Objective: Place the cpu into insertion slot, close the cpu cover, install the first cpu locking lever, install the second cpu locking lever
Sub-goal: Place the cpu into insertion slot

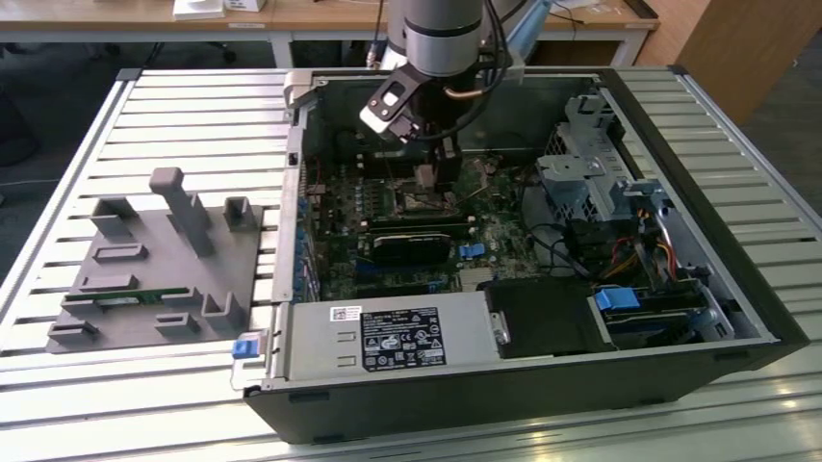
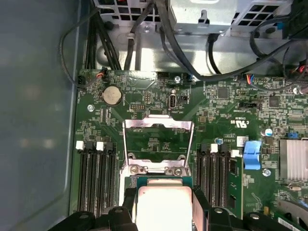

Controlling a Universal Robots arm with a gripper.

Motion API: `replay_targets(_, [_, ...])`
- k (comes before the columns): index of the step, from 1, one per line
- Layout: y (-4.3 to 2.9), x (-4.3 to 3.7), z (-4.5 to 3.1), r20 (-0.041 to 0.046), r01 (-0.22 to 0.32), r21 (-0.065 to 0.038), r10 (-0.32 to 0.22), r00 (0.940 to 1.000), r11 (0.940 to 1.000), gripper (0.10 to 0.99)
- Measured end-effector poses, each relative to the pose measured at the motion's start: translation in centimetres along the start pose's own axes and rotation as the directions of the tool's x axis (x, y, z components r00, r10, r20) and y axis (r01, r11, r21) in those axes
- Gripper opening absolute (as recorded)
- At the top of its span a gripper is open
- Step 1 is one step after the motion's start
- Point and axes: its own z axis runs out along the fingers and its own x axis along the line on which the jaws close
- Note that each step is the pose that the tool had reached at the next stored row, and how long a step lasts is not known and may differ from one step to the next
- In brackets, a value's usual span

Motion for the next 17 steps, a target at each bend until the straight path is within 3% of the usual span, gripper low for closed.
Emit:
replay_targets(6, [-0.41,0.08,0.58,0.0,0.0,0.0,0.0,1.0,1.0,0.541])
replay_targets(17, [-0.55,0.17,0.98,0.0,0.0,0.0,0.0,1.0,1.0,0.541])
